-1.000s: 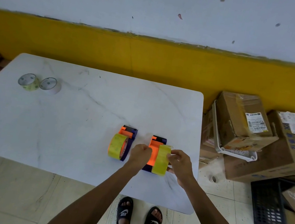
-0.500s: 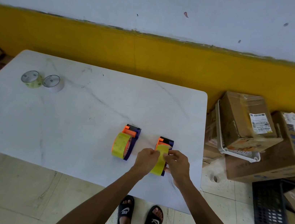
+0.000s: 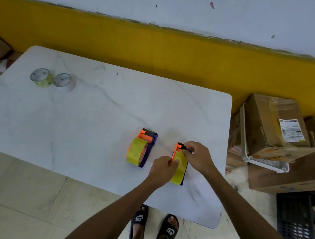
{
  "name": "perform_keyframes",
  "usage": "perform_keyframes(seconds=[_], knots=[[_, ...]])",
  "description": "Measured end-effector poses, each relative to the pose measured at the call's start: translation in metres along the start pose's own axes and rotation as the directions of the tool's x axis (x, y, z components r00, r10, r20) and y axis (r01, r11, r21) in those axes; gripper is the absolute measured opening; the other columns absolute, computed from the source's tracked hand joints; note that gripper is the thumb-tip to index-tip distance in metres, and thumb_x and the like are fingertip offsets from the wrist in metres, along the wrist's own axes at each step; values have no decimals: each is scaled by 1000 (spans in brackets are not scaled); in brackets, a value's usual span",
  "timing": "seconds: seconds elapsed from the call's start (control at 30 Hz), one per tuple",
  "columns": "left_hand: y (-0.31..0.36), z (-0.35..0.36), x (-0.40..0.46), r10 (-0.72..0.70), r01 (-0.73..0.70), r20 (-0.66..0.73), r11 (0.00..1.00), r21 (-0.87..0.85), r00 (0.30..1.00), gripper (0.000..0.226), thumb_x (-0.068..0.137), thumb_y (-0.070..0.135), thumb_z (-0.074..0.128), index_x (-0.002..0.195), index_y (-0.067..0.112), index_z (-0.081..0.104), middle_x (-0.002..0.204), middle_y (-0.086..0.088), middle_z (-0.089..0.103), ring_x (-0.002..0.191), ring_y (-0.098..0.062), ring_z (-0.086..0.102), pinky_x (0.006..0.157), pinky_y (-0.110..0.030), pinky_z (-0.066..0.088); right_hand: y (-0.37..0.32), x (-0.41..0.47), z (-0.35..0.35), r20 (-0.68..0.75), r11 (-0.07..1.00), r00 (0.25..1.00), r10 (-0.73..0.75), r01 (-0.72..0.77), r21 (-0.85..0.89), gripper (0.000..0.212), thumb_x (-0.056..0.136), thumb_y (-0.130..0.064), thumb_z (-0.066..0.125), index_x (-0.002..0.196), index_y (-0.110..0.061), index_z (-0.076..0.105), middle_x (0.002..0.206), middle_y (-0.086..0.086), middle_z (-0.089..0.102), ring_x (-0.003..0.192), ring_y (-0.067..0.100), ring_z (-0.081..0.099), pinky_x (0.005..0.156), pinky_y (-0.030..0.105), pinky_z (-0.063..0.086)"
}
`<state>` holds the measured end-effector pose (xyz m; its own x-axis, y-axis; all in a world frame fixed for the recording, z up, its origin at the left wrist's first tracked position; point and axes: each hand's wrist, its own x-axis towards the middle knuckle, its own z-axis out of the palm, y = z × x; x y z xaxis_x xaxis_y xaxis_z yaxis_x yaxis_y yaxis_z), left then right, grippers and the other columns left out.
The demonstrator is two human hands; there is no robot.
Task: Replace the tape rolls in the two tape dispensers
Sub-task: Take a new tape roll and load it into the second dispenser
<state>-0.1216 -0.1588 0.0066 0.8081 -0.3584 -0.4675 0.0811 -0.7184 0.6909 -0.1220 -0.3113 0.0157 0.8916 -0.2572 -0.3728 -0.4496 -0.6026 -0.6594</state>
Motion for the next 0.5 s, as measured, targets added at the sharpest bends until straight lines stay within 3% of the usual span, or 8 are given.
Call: perform_keyframes(seconds=[0.07, 0.13, 0.23, 0.37, 0.5], knots=[[-3, 1, 0, 21, -21, -4, 1000, -2, 1000, 49, 99, 34, 43, 56, 17, 28, 54, 1, 30, 52, -12, 32, 51, -29, 25, -1, 16, -5, 167, 996, 986, 22, -6, -91, 19, 87, -16, 58, 100, -12, 71, 97, 4, 67, 89, 20, 59, 67, 25, 44], [-7, 1, 1, 34, -34, -3, 999, -1, 999, 50, 100, 36, 44, 56, 17, 28, 54, 1, 31, 51, -11, 32, 51, -28, 25, -1, 29, -9, 235, 989, 972, 26, 9, -149, 19, 87, -13, 58, 96, -13, 74, 98, 3, 68, 90, 18, 58, 66, 23, 43], [-9, 2, 3, 28, -28, -15, 1000, -5, 999, 51, 99, 39, 44, 55, 17, 29, 53, 1, 32, 50, -11, 33, 51, -29, 25, 1, 41, -11, 260, 986, 965, 28, 17, -168, 21, 86, -7, 58, 88, -16, 77, 92, -1, 65, 88, 16, 57, 59, 15, 39], [-10, 5, 10, 2, -2, -26, 1000, -7, 1000, 55, 99, 45, 42, 53, 17, 30, 51, 1, 33, 49, -14, 35, 52, -30, 27, 5, 49, -10, 282, 984, 959, 15, 36, -175, 16, 86, -11, 63, 92, -12, 77, 95, 2, 68, 86, 15, 57, 59, 13, 36], [-10, 6, 21, -37, 37, -21, 999, -7, 999, 59, 97, 53, 37, 51, 17, 32, 49, -1, 37, 54, -22, 51, 56, -34, 38, 10, 51, -4, 235, 985, 972, -15, 54, -161, 12, 84, -11, 66, 86, -11, 78, 94, 7, 73, 82, 17, 59, 59, 15, 39]])
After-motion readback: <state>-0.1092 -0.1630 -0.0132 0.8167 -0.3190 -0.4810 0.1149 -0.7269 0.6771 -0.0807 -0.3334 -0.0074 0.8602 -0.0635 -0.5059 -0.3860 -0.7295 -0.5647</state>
